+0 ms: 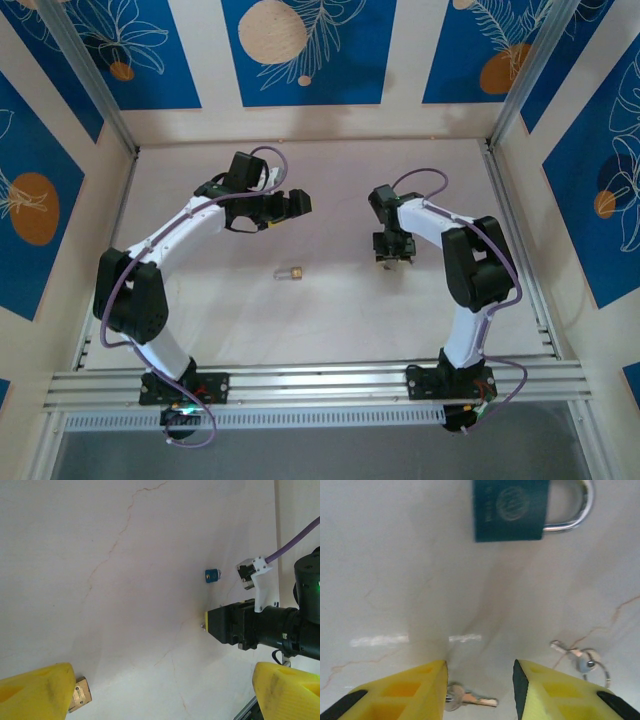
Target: Unlock with the key
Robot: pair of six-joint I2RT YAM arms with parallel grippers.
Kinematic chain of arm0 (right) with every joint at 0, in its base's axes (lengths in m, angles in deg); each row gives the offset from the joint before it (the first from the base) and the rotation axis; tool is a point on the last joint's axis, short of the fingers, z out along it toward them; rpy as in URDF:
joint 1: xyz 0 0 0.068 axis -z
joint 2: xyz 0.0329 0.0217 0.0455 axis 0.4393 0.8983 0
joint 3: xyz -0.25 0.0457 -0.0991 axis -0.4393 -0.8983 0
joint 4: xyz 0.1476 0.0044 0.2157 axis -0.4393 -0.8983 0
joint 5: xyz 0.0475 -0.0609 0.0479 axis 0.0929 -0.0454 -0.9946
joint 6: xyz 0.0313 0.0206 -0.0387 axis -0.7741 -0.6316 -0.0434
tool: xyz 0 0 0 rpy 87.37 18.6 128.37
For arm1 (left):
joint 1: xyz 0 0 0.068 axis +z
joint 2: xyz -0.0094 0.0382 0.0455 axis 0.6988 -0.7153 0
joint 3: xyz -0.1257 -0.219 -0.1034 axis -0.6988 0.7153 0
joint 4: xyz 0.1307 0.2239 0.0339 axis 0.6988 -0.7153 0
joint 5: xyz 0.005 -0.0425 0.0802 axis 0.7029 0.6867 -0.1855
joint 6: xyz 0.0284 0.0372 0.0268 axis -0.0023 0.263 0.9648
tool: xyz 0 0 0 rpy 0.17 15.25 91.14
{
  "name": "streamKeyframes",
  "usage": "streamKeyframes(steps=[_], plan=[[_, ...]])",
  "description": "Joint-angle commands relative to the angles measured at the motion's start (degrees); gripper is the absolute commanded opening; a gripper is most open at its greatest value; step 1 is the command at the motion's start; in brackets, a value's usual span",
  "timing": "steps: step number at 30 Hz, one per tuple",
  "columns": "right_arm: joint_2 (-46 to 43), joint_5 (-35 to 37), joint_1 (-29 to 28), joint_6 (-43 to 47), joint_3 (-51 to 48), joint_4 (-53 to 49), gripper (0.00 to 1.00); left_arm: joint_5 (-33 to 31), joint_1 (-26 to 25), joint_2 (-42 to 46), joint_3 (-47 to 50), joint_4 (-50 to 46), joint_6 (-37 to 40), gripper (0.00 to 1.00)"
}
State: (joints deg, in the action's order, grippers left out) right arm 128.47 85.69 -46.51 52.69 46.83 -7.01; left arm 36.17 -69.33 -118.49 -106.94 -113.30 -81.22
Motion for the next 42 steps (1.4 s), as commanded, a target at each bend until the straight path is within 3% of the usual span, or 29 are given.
streamKeyframes(steps=[1,6,15,42], plan=[[0.6,0.7,0.8,-0.2,1.0,-1.0,0.41,-0.1,0.2,-0.4,-1.6,-1.2,1.2,0.91],[-1.5,-1.2,1.0,-0.4,-0.2,0.5,0.40,-0.1,0.2,-0.6,-1.7,-1.2,1.2,0.91],[-4.4,-15.8,3.1,1.3,-3.9,6.7,0.41,0.0,0.2,-0.6,-1.8,-1.4,1.2,0.91],[-3.8,-14.2,2.2,0.5,-5.0,3.8,0.29,0.6,0.1,-0.7,-1.4,-0.9,0.6,0.91]])
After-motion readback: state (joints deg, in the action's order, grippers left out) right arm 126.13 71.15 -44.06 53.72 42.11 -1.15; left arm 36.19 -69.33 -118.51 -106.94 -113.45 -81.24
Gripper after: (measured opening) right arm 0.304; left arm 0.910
